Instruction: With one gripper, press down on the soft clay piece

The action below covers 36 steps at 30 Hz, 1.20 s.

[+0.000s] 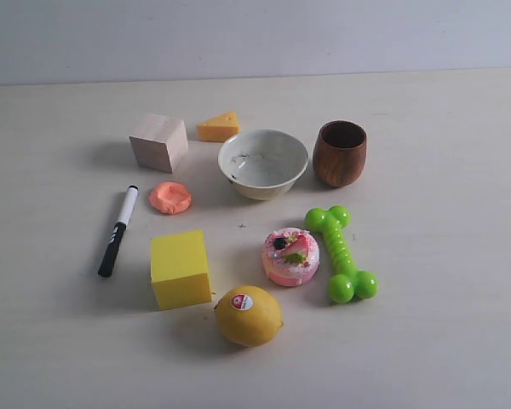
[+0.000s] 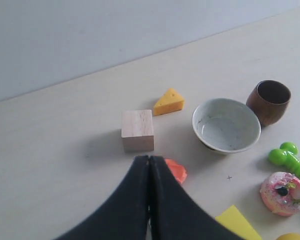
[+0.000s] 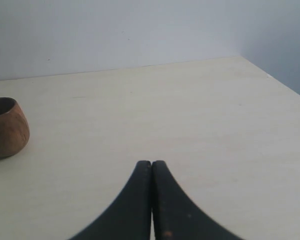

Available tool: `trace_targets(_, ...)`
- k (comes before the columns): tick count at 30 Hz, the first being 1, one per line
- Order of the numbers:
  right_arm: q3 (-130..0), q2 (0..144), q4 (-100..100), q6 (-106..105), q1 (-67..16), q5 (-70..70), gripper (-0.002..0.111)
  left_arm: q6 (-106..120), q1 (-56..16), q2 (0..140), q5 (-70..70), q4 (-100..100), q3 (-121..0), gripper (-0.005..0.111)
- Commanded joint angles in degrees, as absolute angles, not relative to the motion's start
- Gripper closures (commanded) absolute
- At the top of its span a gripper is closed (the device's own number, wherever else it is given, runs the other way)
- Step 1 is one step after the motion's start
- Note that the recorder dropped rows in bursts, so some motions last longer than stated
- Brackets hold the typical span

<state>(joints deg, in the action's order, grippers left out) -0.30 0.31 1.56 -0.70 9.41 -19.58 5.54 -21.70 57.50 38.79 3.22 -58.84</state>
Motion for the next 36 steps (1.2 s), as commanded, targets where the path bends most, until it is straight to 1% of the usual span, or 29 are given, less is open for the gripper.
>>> trace_targets(1,0.00,0.00,1.61,-0.85,9.38,-19.24,0.108,5.35,-21.66,57.10,35.08,1.51,-58.59,0.106)
trace_targets(5,0.00,0.00,1.61,-0.85,9.38,-19.24,0.108,3.96,-20.97,56.70,32.46,-0.51,-58.59,0.106)
trace_targets(7,0.00,0.00,1.61,-0.85,9.38,-19.24,0.108,3.55,-16.91,53.32,32.46,2.92,-57.97,0.106)
trace_targets(8,0.00,0.00,1.61,-0.85,9.38,-19.24,0.108,3.55,-13.66,49.43,32.18,4.63,-56.82,0.106)
trace_targets(13,0.00,0.00,1.61,-0.85,9.38,-19.24,0.108,9.51,-1.56,33.34,27.92,4.61,-46.32,0.106)
trace_targets(16,0.00,0.00,1.61,-0.85,9.38,-19.24,0.108,10.00,2.26,28.02,27.92,4.61,-40.64,0.106)
trace_targets(20,0.00,0.00,1.61,-0.85,9.38,-19.24,0.108,9.89,2.42,26.52,27.63,6.54,-33.00,0.106)
trace_targets(22,0.00,0.00,1.61,-0.85,9.38,-19.24,0.108,9.89,2.42,26.52,24.73,7.59,-28.24,0.106)
trace_targets(24,0.00,0.00,1.61,-0.85,9.38,-19.24,0.108,9.89,2.42,26.37,18.05,9.76,-22.07,0.106)
trace_targets(25,0.00,0.00,1.61,-0.85,9.38,-19.24,0.108,9.89,2.20,26.01,16.72,10.05,-20.94,0.106)
trace_targets(27,0.00,0.00,1.61,-0.85,9.38,-19.24,0.108,10.07,1.68,23.55,14.49,10.57,-17.30,0.106)
trace_targets(30,0.00,0.00,1.61,-0.85,9.38,-19.24,0.108,10.42,1.61,16.36,14.49,10.66,-11.98,0.106)
trace_targets(36,0.00,0.00,1.61,-0.85,9.38,-19.24,0.108,10.42,1.61,6.81,14.49,10.66,-5.96,0.106)
